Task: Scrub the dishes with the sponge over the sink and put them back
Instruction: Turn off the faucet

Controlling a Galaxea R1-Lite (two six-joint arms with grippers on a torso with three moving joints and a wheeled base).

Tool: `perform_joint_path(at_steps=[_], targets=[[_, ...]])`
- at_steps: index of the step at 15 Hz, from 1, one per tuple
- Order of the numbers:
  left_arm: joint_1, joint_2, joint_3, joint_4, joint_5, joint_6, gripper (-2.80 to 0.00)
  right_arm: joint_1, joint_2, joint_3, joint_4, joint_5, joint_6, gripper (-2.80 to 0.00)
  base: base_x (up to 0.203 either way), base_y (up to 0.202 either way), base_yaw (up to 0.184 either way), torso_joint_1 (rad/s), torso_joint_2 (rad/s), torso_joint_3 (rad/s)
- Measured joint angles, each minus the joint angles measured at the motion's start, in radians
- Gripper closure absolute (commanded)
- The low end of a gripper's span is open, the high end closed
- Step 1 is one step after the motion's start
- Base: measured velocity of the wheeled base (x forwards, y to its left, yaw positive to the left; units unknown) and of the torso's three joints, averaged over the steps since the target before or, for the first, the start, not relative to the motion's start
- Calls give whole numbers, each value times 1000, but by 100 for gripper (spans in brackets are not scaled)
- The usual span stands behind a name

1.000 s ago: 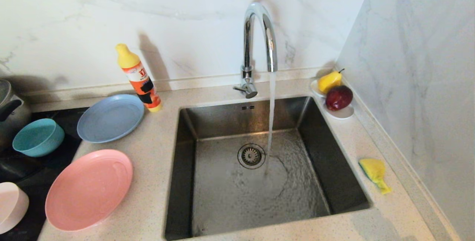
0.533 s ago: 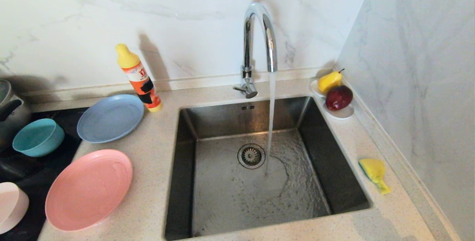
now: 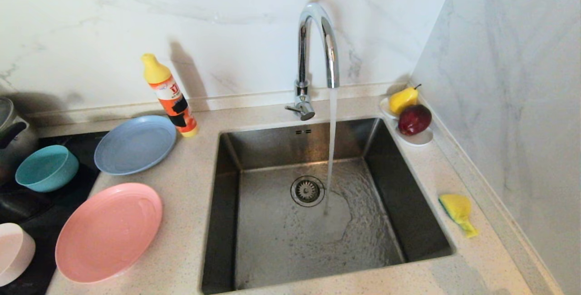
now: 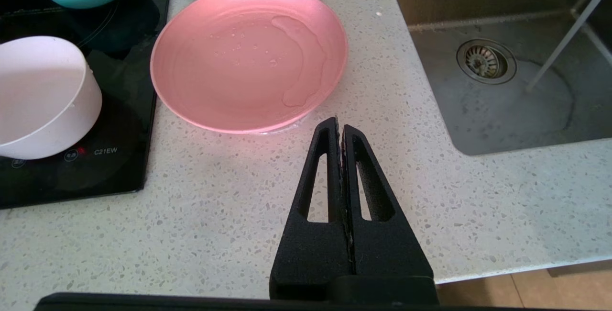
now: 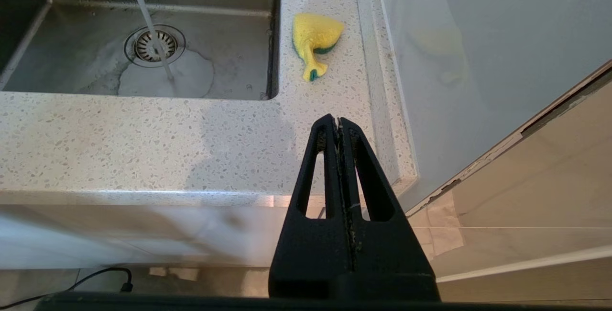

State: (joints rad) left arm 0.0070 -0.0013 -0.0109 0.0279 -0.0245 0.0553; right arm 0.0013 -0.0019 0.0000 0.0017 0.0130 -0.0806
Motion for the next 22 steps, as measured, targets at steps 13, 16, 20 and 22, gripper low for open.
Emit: perform_joint_path(at_steps=[13,16,20,22], targets=[[0,0,2,-6,1,-7,0,0,0,0,-1,1,13,0,0,0,0,0,0,0],[0,0,6,-20,1,-8,0,0,0,0,-1,1,14,0,0,0,0,0,0,0],[0,0,7,-26,1,-8,0,0,0,0,-1,0,13,0,0,0,0,0,0,0],[0,0,8,-27,2,-8,0,0,0,0,-1,1,14,0,0,0,0,0,0,0]])
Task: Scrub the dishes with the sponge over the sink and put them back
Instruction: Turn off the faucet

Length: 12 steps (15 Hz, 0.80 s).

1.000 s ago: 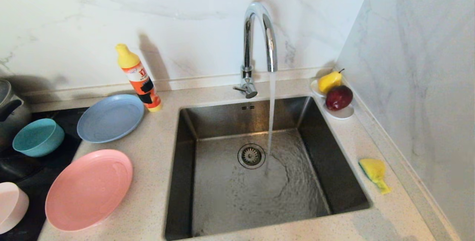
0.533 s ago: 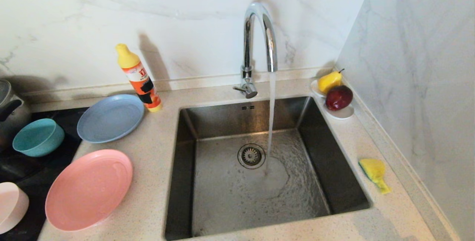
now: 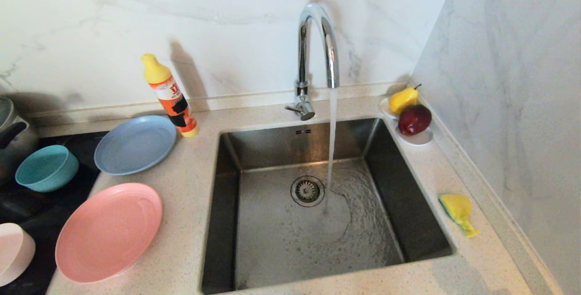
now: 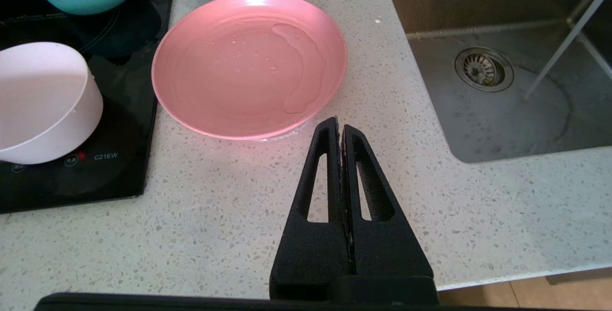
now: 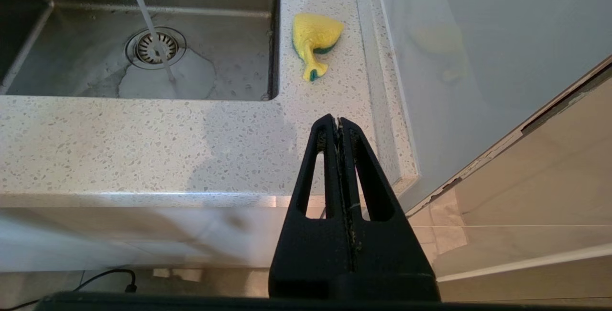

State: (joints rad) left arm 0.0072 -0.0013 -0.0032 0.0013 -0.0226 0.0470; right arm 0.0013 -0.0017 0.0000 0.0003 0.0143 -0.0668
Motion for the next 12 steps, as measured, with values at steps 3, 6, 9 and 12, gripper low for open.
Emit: perform_joint_path(at_steps=[3,6,9,12], targets=[[0,0,0,-1,0,0,0,0,0,0,0,0,0,0,0,0,0,0,0,0],[0,0,0,-1,0,0,0,0,0,0,0,-1,0,0,0,0,0,0,0,0],[0,0,0,-1,0,0,0,0,0,0,0,-1,0,0,0,0,0,0,0,0],[0,0,0,-1,0,0,0,0,0,0,0,0,0,0,0,0,0,0,0,0]])
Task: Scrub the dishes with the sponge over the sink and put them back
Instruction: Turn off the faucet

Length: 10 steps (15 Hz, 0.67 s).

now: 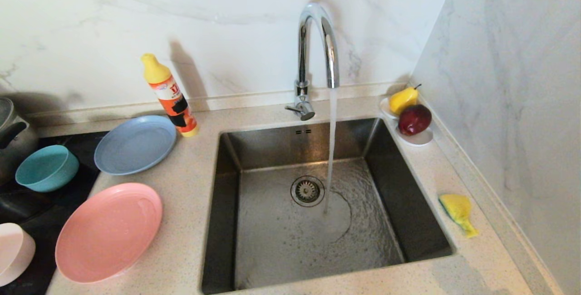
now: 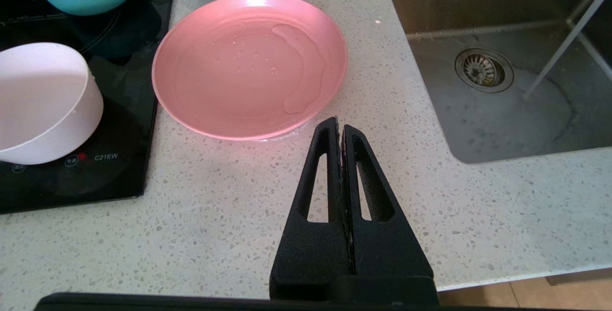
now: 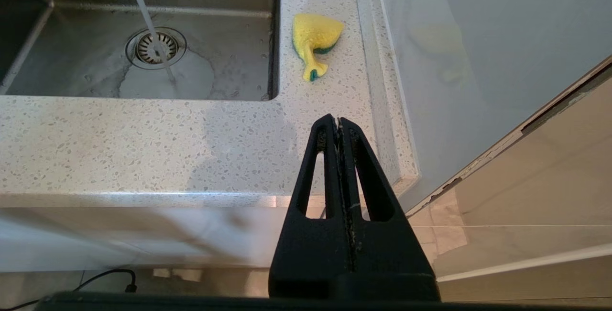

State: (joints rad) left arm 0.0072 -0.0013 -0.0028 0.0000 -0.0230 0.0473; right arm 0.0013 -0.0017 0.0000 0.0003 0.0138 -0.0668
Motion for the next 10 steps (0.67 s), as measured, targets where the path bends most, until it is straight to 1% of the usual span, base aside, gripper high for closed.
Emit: perform_joint_path(at_steps=[10], targets=[[0,0,0,0,0,0,0,0,0,0,0,0,0,0,0,0,0,0,0,0]])
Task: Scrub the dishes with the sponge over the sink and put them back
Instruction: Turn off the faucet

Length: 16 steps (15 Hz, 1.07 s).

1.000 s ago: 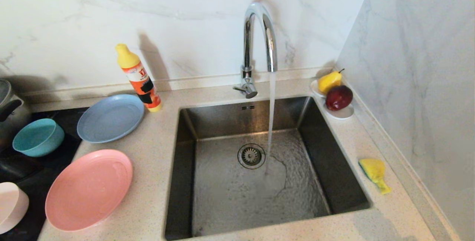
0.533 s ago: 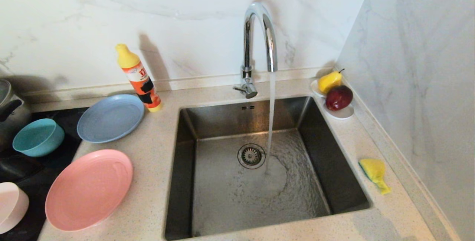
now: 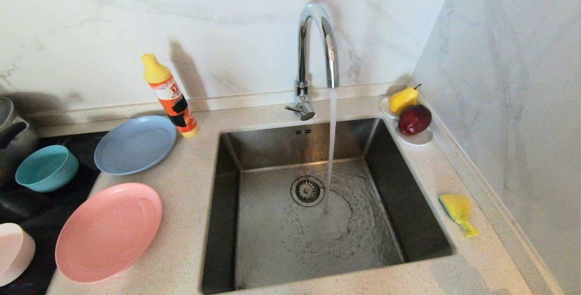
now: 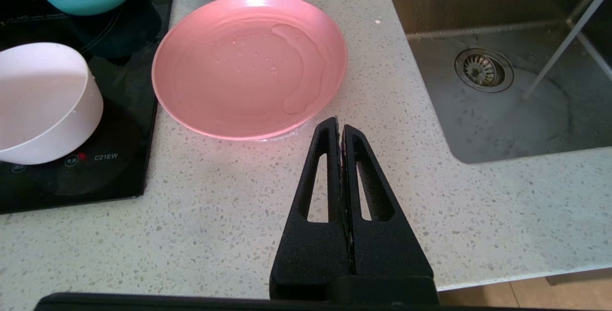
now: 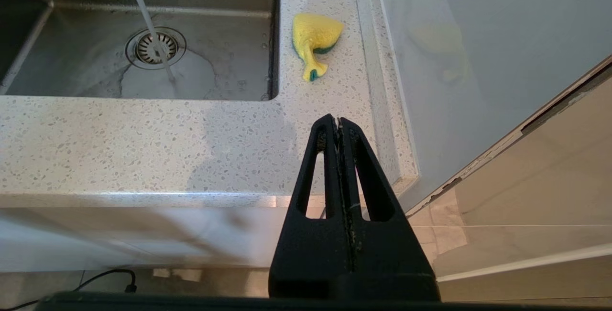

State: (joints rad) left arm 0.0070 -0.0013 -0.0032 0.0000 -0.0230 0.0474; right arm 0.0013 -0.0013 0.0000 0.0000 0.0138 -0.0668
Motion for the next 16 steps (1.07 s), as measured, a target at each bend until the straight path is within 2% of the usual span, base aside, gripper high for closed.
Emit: perform_joint_path(at_steps=[16], targets=[[0,0,0,0,0,0,0,0,0,0,0,0,0,0,0,0,0,0,0,0]])
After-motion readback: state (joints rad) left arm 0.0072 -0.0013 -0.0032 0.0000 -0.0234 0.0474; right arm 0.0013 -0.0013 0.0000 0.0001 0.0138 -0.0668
